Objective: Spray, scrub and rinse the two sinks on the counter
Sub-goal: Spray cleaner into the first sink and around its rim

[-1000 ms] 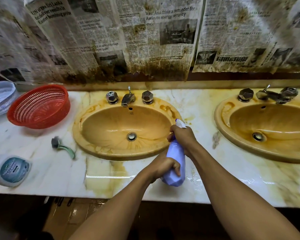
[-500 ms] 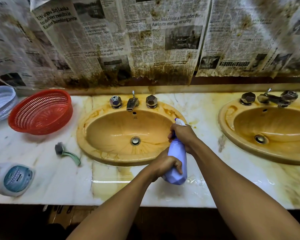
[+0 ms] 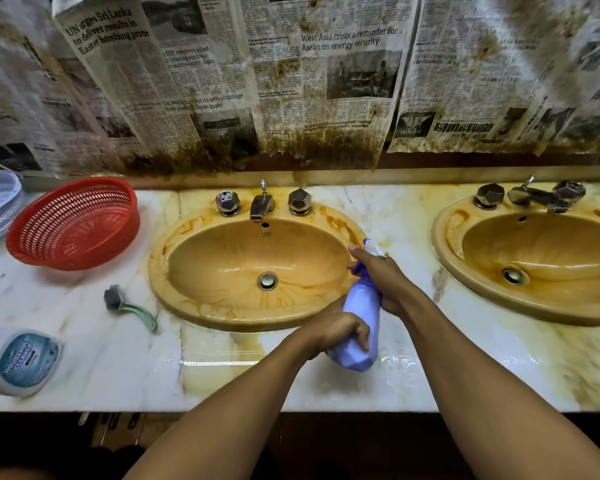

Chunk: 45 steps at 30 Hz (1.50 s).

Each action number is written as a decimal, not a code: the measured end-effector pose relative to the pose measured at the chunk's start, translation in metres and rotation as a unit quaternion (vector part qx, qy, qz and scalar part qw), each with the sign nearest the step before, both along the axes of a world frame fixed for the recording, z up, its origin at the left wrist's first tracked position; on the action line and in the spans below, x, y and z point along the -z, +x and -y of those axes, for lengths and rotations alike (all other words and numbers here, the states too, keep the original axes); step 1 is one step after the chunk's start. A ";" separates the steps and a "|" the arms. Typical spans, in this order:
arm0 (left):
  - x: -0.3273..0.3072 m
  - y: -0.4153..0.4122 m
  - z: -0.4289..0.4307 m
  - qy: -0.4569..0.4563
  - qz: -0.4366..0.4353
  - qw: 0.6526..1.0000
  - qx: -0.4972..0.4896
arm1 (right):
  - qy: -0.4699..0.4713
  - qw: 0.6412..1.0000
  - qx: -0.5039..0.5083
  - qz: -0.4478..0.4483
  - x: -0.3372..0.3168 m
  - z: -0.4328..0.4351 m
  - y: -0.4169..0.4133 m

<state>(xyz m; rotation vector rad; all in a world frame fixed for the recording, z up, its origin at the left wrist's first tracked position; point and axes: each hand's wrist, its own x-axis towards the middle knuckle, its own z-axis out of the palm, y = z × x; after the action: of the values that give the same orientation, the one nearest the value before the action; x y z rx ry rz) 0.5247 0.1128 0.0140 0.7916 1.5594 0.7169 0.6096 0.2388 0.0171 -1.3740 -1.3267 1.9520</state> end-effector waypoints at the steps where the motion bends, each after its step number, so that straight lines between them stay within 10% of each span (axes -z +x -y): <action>1: 0.002 0.003 0.000 -0.003 -0.004 1.000 0.004 | -0.007 1.000 0.003 0.005 0.001 -0.001 0.005; 38: 0.015 0.071 0.010 -0.035 -0.033 0.999 -0.014 | -0.031 0.994 0.003 0.103 0.024 0.005 0.053; 45: 0.016 0.057 0.013 0.013 -0.028 0.999 -0.043 | -0.023 0.998 -0.063 -0.005 0.007 0.008 0.043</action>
<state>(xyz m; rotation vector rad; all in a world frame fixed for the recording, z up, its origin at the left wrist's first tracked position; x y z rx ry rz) 0.5816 0.0994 -0.0022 0.7737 1.6449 0.7849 0.6524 0.2312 0.0098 -1.3285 -1.4030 2.0813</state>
